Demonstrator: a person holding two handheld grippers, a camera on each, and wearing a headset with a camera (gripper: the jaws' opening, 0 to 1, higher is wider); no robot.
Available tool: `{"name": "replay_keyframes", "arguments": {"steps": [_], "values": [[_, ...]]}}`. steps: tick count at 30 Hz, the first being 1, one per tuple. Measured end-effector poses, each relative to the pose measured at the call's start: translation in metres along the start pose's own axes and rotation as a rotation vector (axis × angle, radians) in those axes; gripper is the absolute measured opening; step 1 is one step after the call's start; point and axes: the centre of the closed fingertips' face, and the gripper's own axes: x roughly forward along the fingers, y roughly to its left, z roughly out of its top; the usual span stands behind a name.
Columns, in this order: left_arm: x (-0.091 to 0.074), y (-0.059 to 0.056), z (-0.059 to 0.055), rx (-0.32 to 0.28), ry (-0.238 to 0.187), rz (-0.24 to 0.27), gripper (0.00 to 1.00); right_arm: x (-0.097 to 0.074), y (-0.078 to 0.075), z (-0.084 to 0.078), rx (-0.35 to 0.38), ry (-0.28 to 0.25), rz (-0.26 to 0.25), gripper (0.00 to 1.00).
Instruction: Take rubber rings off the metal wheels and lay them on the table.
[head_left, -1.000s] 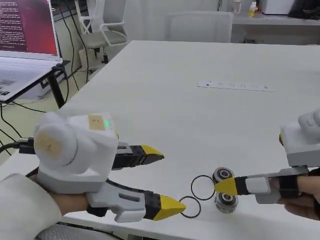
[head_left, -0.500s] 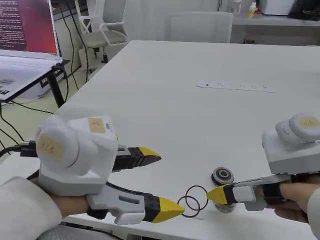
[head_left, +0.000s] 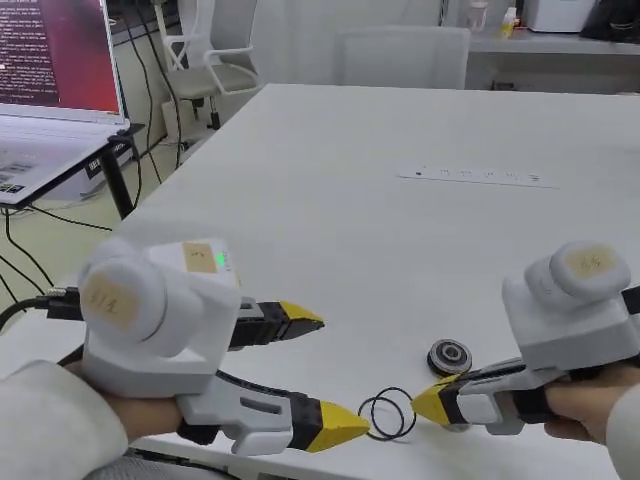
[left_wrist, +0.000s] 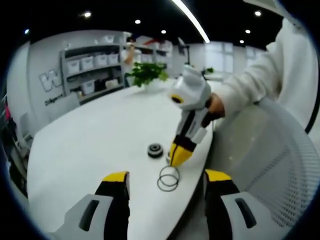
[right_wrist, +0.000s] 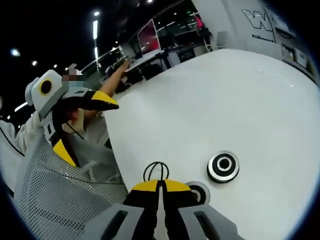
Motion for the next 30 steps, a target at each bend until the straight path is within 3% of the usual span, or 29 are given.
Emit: {"name": "replay_keyframes", "arguments": {"steps": [4, 15, 25, 30], "values": [[0.001, -0.001, -0.004, 0.001, 0.019, -0.007, 0.60, 0.000, 0.000, 0.001, -0.009, -0.008, 0.001, 0.02], [0.001, -0.002, -0.002, -0.005, 0.013, -0.012, 0.59, -0.004, -0.004, 0.003, -0.020, -0.016, -0.011, 0.05], [0.002, -0.004, -0.004, -0.006, 0.020, -0.023, 0.60, -0.011, -0.003, 0.019, -0.032, -0.088, -0.006, 0.13], [0.002, -0.005, -0.003, -0.023, 0.014, -0.033, 0.61, -0.013, -0.008, 0.022, -0.051, -0.100, -0.033, 0.20]]}}
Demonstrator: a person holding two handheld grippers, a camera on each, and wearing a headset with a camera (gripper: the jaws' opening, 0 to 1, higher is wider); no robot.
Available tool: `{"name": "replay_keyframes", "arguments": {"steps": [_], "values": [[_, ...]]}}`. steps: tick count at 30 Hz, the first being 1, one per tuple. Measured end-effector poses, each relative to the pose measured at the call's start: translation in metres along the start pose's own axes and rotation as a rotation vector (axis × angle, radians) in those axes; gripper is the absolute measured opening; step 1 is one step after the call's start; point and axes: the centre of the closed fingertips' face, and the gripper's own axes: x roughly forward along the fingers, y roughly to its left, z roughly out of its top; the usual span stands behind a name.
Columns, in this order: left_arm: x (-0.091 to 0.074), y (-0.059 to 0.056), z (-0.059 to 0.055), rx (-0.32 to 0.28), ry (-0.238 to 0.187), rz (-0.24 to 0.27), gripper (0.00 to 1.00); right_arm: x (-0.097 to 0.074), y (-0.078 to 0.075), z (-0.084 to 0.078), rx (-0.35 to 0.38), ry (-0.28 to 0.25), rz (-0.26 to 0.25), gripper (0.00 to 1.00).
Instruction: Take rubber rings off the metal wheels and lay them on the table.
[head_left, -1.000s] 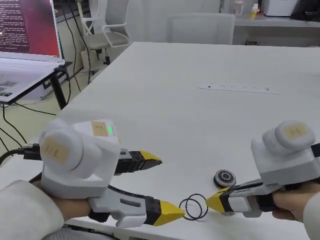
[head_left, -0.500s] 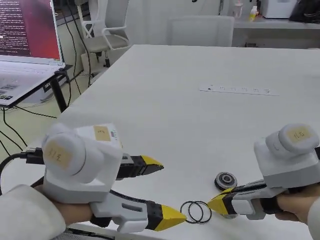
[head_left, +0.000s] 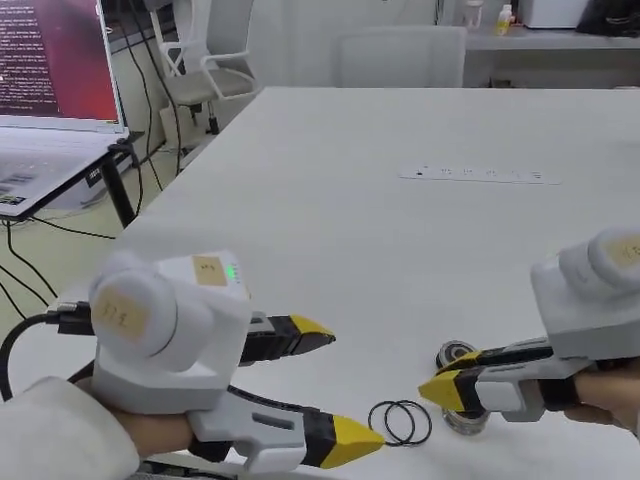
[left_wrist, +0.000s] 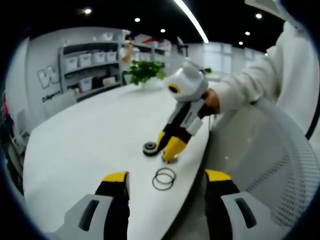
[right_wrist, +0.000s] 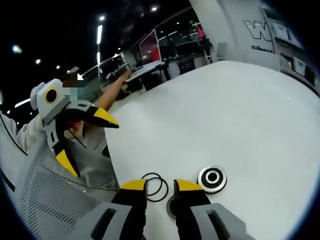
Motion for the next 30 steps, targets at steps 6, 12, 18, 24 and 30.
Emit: {"name": "replay_keyframes", "arguments": {"steps": [6, 12, 18, 24, 30], "values": [[0.000, 0.002, 0.001, -0.004, -0.006, 0.007, 0.64, -0.004, -0.004, 0.010, 0.015, -0.039, -0.006, 0.32], [-0.001, 0.007, 0.005, -0.016, -0.024, 0.020, 0.64, -0.012, -0.015, 0.018, 0.005, -0.077, -0.049, 0.39], [0.001, 0.009, 0.009, 0.036, -0.001, 0.015, 0.65, -0.021, -0.019, 0.029, 0.001, -0.133, -0.057, 0.44], [-0.002, 0.023, 0.024, 0.089, 0.014, 0.032, 0.69, -0.032, -0.026, 0.044, -0.013, -0.187, -0.098, 0.46], [0.000, 0.037, 0.053, 0.164, -0.023, 0.037, 0.67, -0.044, -0.032, 0.057, -0.011, -0.240, -0.119, 0.46]]}}
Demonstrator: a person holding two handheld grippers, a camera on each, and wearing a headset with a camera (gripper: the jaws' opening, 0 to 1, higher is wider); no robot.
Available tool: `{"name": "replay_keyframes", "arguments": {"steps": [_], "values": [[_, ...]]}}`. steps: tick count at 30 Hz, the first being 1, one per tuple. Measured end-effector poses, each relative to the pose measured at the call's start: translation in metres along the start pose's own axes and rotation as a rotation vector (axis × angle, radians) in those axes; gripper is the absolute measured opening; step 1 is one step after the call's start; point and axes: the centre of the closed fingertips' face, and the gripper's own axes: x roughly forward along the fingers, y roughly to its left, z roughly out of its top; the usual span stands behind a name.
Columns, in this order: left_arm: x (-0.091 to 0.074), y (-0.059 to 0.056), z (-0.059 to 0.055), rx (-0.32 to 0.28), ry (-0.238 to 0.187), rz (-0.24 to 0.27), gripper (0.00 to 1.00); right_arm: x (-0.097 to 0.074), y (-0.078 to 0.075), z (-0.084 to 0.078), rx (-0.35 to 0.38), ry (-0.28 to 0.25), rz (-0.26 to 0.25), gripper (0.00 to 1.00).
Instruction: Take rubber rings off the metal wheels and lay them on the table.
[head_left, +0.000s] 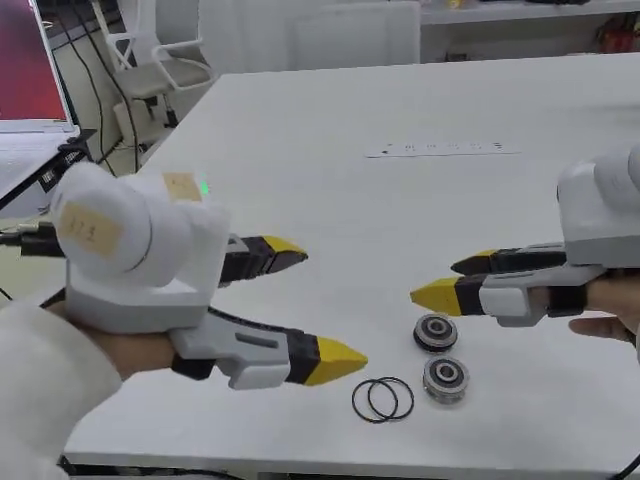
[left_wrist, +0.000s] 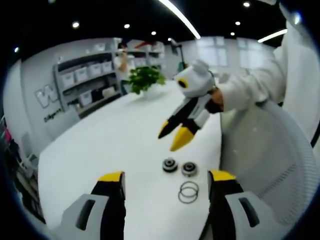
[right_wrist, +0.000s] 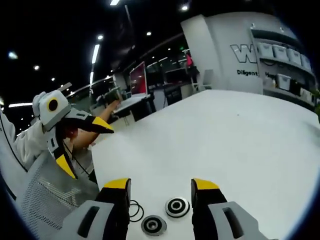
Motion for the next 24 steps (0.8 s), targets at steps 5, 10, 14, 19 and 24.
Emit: {"name": "replay_keyframes", "arguments": {"steps": [5, 10, 14, 19, 24], "values": [[0.017, 0.018, 0.019, -0.009, -0.026, 0.008, 0.65, -0.013, -0.007, 0.018, -0.024, -0.059, -0.027, 0.46], [0.036, 0.025, 0.034, 0.028, -0.040, 0.006, 0.61, -0.026, -0.016, 0.034, -0.005, -0.109, -0.037, 0.44], [0.056, 0.027, 0.041, 0.023, -0.051, -0.013, 0.61, -0.030, -0.019, 0.042, -0.031, -0.116, -0.042, 0.44], [0.079, 0.039, 0.051, 0.004, -0.089, 0.015, 0.59, -0.029, -0.024, 0.052, -0.056, -0.119, -0.040, 0.42], [0.097, 0.056, 0.044, -0.072, -0.114, 0.084, 0.56, -0.021, -0.026, 0.062, -0.116, -0.100, -0.037, 0.36]]}}
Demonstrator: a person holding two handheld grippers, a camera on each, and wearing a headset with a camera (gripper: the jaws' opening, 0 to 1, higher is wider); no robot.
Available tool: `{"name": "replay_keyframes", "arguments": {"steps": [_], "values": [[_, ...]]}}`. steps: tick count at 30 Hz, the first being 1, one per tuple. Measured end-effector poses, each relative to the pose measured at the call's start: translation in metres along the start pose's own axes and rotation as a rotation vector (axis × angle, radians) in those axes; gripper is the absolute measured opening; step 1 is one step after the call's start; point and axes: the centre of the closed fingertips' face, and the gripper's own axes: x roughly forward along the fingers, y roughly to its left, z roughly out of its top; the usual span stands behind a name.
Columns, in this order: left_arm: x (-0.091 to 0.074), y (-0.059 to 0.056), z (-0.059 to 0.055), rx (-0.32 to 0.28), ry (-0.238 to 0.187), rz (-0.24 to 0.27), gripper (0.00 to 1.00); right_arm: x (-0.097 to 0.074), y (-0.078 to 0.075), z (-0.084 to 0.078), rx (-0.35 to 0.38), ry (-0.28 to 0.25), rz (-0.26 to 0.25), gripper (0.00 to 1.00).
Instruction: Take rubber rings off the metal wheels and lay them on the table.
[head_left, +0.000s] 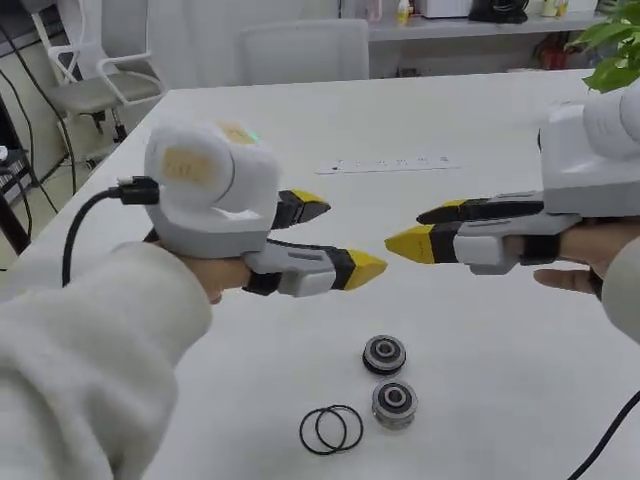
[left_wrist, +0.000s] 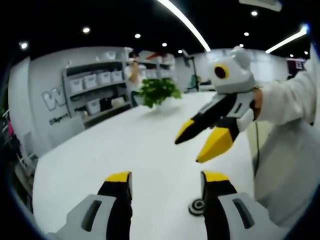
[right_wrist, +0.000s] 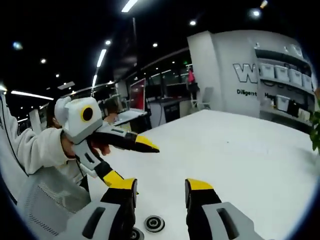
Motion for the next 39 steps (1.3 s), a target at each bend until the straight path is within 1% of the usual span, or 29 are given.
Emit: {"name": "replay_keyframes", "arguments": {"steps": [2, 3, 4, 5, 7, 8, 9, 10, 11, 13, 14, 15, 16, 19, 21, 22, 25, 26, 27, 29, 30, 32, 33, 35, 36, 39], "values": [[0.005, 0.003, -0.005, -0.009, 0.012, 0.010, 0.55, 0.003, -0.003, 0.002, -0.012, -0.005, 0.001, 0.36], [0.006, 0.006, -0.009, 0.000, 0.011, 0.032, 0.53, 0.004, -0.005, 0.000, -0.016, -0.004, 0.000, 0.36], [0.006, 0.006, -0.011, 0.011, 0.003, 0.045, 0.51, 0.004, -0.006, -0.001, -0.015, -0.004, 0.000, 0.36], [0.007, 0.006, -0.015, 0.015, -0.003, 0.052, 0.50, 0.005, -0.009, -0.006, -0.008, 0.003, -0.002, 0.37], [0.008, 0.003, -0.028, -0.003, 0.008, 0.042, 0.48, 0.005, -0.015, -0.016, 0.006, 0.009, -0.009, 0.36], [0.010, 0.003, -0.034, -0.013, 0.026, 0.034, 0.48, 0.005, -0.018, -0.020, 0.018, 0.010, -0.013, 0.36], [0.012, 0.001, -0.040, -0.005, 0.045, 0.022, 0.47, 0.005, -0.022, -0.026, 0.033, 0.008, -0.014, 0.36], [0.013, 0.001, -0.042, -0.003, 0.049, 0.023, 0.47, 0.006, -0.024, -0.030, 0.045, 0.006, -0.014, 0.36], [0.015, 0.001, -0.044, -0.007, 0.049, 0.020, 0.47, 0.006, -0.025, -0.038, 0.071, 0.007, -0.011, 0.36], [0.017, -0.002, -0.045, -0.020, 0.042, 0.008, 0.46, 0.006, -0.024, -0.046, 0.130, 0.001, 0.011, 0.35], [0.017, -0.003, -0.046, -0.018, 0.041, 0.001, 0.45, 0.006, -0.025, -0.053, 0.139, 0.025, 0.020, 0.35], [0.019, -0.005, -0.047, -0.014, 0.042, -0.007, 0.44, 0.006, -0.026, -0.056, 0.132, 0.042, 0.016, 0.35], [0.020, -0.007, -0.048, -0.014, 0.044, -0.010, 0.43, 0.008, -0.028, -0.059, 0.119, 0.051, 0.009, 0.35], [0.023, -0.012, -0.053, -0.021, 0.047, -0.029, 0.42, 0.010, -0.025, -0.063, 0.131, 0.059, 0.009, 0.35], [0.024, -0.017, -0.058, -0.006, 0.065, -0.050, 0.41, 0.012, -0.022, -0.066, 0.121, 0.073, 0.016, 0.35], [0.024, -0.019, -0.062, 0.019, 0.088, -0.056, 0.40, 0.012, -0.021, -0.068, 0.120, 0.079, 0.019, 0.35], [0.026, -0.022, -0.065, -0.002, 0.087, -0.064, 0.40, 0.014, -0.019, -0.082, 0.121, 0.127, 0.027, 0.34], [0.026, -0.025, -0.066, -0.005, 0.088, -0.072, 0.39, 0.014, -0.019, -0.084, 0.121, 0.133, 0.027, 0.34], [0.027, -0.027, -0.067, -0.001, 0.091, -0.079, 0.38, 0.014, -0.017, -0.090, 0.121, 0.154, 0.031, 0.33], [0.028, -0.030, -0.068, 0.004, 0.098, -0.085, 0.37, 0.015, -0.015, -0.095, 0.124, 0.168, 0.039, 0.33], [0.029, -0.034, -0.068, -0.003, 0.095, -0.097, 0.37, 0.016, -0.014, -0.098, 0.123, 0.182, 0.045, 0.33], [0.030, -0.037, -0.069, -0.009, 0.094, -0.108, 0.37, 0.016, -0.010, -0.104, 0.111, 0.205, 0.055, 0.33], [0.031, -0.042, -0.072, 0.000, 0.104, -0.125, 0.36, 0.016, -0.008, -0.108, 0.103, 0.223, 0.061, 0.33], [0.032, -0.046, -0.077, 0.021, 0.125, -0.137, 0.35, 0.017, -0.005, -0.116, 0.075, 0.259, 0.074, 0.31], [0.032, -0.047, -0.078, 0.025, 0.129, -0.139, 0.34, 0.017, -0.003, -0.120, 0.061, 0.279, 0.079, 0.31], [0.033, -0.049, -0.083, 0.026, 0.145, -0.148, 0.32, 0.018, -0.001, -0.128, 0.044, 0.308, 0.086, 0.30]]}}
